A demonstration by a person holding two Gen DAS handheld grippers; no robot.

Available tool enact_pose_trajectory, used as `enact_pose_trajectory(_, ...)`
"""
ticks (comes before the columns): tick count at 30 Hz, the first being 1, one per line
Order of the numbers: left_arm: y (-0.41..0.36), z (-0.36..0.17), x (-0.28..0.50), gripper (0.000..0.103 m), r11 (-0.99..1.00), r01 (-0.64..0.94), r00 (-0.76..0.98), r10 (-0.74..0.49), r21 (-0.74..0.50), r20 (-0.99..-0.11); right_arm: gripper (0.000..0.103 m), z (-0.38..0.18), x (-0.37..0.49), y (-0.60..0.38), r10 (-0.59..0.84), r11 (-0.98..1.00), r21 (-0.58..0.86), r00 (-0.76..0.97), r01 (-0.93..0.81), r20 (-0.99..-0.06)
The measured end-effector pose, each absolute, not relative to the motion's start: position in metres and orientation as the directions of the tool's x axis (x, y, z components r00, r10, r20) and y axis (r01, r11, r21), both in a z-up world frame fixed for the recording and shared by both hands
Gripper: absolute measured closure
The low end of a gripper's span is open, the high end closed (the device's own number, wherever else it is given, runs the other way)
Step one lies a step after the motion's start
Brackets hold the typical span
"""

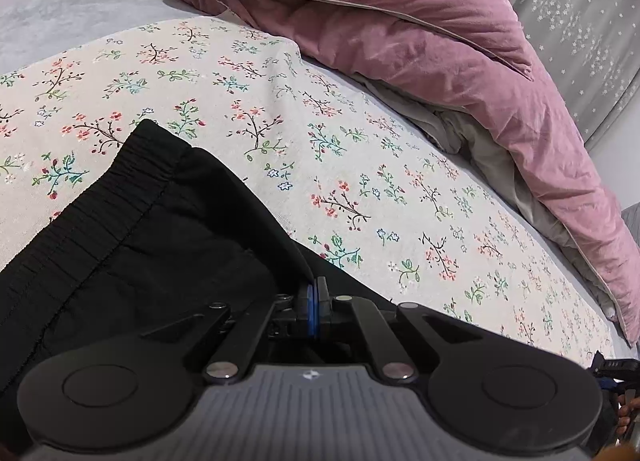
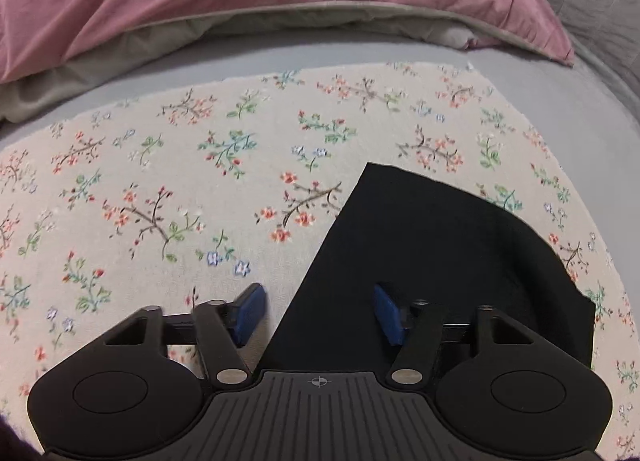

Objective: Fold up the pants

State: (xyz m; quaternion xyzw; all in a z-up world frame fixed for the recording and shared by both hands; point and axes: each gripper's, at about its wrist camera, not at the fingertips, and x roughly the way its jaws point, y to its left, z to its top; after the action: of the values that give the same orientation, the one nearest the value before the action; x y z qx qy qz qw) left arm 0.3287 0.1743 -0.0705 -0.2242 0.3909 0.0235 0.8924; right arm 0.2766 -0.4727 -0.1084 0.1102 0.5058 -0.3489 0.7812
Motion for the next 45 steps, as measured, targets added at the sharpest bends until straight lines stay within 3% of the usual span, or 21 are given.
enact_pose_trajectory(1,0.175,-0.07,0.328,0.078,0.895,-0.222,0.695,-0.133,-0.387,-0.706,0.087,-0.107,0.277,-0.471,-0.449,0.735,-0.201,0.242,0.648,-0.86)
enact_pose_trajectory(2,0.176,-0.068,0.327,0.078,0.889,-0.227,0.699,-0.135,-0.397,-0.702,0.103,-0.106,0.277,-0.47,-0.462,0.737,-0.224,0.233,0.638,-0.856)
enact_pose_trajectory(8,0.185,-0.042,0.317,0.078,0.866,-0.225,0.734,-0.15,-0.446,-0.662,0.103,-0.06,0.251,-0.484,-0.508,0.707,-0.209,0.281,0.675,-0.814)
enact_pose_trajectory(18,0.191,0.03,0.271,0.078,0.843,-0.16,0.802,-0.192,-0.513,-0.566,0.103,0.087,0.126,-0.513,-0.52,0.649,0.0,0.444,0.761,-0.73)
enact_pose_trajectory(24,0.193,0.052,0.223,0.078,0.852,-0.125,0.811,-0.207,-0.508,-0.547,0.103,0.121,0.057,-0.491,-0.511,0.661,0.032,0.481,0.75,-0.712)
enact_pose_trajectory(33,0.195,0.048,0.156,0.078,0.911,-0.066,0.782,-0.206,-0.407,-0.588,0.103,0.113,-0.052,-0.444,-0.499,0.677,0.034,0.493,0.735,-0.713)
enact_pose_trajectory(45,0.2,-0.025,0.107,0.078,0.964,-0.104,0.65,-0.119,-0.243,-0.751,0.103,0.024,-0.141,-0.386,-0.511,0.686,-0.134,0.343,0.716,-0.788)
